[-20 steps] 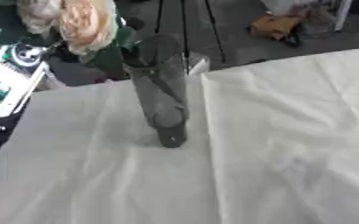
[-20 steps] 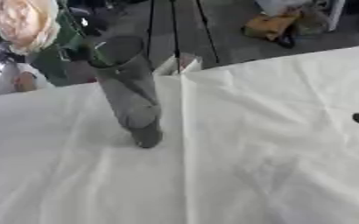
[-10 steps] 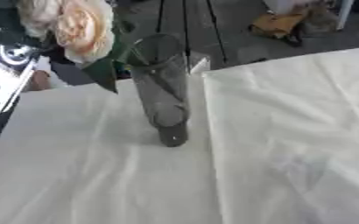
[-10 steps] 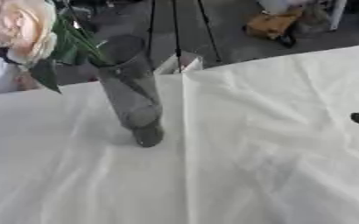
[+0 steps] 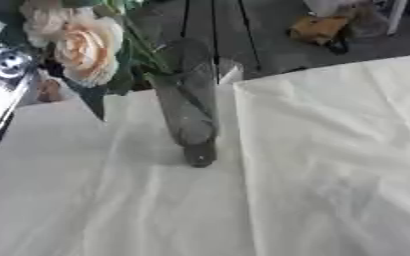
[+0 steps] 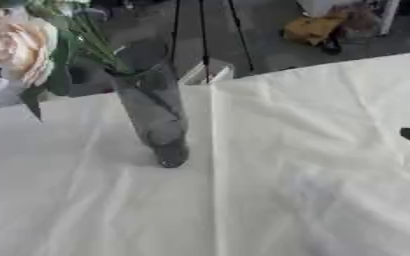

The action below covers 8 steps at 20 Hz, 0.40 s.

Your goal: Arrange flowers into the vase.

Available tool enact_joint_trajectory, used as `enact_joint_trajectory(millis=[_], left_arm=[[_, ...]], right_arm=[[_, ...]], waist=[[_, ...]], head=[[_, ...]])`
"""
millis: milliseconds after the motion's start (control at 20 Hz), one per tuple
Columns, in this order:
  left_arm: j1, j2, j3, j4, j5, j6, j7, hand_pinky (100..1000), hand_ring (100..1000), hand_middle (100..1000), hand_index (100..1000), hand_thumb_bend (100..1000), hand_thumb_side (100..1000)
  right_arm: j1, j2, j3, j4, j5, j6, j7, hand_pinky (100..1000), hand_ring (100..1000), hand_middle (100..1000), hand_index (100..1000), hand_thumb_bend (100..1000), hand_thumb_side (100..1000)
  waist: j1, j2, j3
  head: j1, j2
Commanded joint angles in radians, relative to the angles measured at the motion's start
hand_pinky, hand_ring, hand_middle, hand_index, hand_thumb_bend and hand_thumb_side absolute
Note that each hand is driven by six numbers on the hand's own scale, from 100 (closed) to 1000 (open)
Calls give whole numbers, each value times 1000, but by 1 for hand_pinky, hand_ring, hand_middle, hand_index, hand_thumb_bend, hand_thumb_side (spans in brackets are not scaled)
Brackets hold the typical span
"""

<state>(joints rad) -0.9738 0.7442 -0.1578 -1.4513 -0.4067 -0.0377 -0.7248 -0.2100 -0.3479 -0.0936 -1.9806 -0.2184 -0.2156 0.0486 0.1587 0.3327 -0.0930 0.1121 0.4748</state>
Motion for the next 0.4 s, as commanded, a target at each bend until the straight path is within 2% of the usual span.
enact_joint_trajectory(millis=[50,400], left_arm=[[0,57,27,-12,-1,-1,-12,978,937,941,1000,1000,1000],[55,93,27,-42,29,5,-29,968,930,933,1000,1000,1000]], right_arm=[[-2,-11,-10,-19,-6,-3,-4,954,817,397,748,100,845],[1,-8,-15,-19,-11,-11,-12,951,817,400,748,100,848]], waist=[[-4,-40,5],[-23,-45,18]], head=[[-1,11],[-4,33]])
